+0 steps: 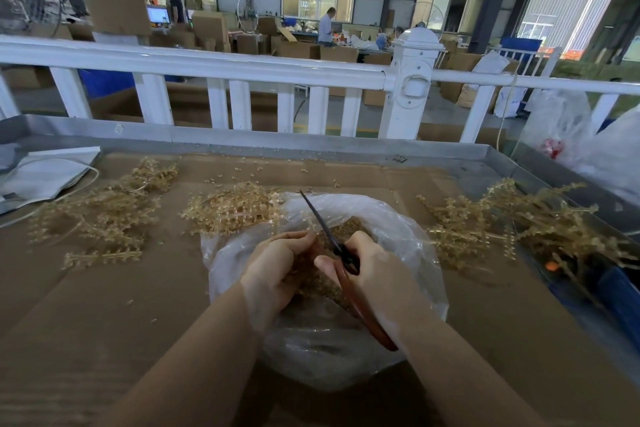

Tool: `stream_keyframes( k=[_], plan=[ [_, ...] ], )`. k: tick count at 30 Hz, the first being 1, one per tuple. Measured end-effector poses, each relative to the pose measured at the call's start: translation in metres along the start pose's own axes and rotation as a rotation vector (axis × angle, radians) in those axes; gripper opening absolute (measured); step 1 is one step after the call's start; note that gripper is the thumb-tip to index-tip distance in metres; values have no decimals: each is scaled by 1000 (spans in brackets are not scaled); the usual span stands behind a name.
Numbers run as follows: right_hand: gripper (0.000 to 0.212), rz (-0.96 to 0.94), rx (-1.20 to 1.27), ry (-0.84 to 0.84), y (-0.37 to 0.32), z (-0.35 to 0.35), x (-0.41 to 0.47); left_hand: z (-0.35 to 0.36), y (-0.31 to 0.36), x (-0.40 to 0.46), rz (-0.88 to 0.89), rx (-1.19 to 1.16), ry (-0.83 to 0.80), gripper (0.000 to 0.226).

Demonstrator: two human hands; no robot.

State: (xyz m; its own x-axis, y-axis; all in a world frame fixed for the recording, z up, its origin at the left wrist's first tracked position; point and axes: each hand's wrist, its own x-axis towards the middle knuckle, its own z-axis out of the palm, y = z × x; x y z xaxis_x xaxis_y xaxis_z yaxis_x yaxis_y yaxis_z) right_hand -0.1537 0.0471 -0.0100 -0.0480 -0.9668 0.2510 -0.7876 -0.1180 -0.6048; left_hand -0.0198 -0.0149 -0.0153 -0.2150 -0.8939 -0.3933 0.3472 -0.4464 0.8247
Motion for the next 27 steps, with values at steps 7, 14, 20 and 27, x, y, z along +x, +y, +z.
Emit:
stream_keyframes(
  k=[7,14,20,27],
  plan=[
    [24,76,231,108,3,-9,1,-3,6,-3,-31,-272,-126,48],
    [23,84,297,163,1,-7,1,-5,10,-13,53,-54,-404,26],
    [20,65,303,229,0,-4,-2,-5,3,-7,72,-36,-170,34],
    [21,100,339,333,1,-3,0,-1,7,-11,-33,15,-186,55]
  ],
)
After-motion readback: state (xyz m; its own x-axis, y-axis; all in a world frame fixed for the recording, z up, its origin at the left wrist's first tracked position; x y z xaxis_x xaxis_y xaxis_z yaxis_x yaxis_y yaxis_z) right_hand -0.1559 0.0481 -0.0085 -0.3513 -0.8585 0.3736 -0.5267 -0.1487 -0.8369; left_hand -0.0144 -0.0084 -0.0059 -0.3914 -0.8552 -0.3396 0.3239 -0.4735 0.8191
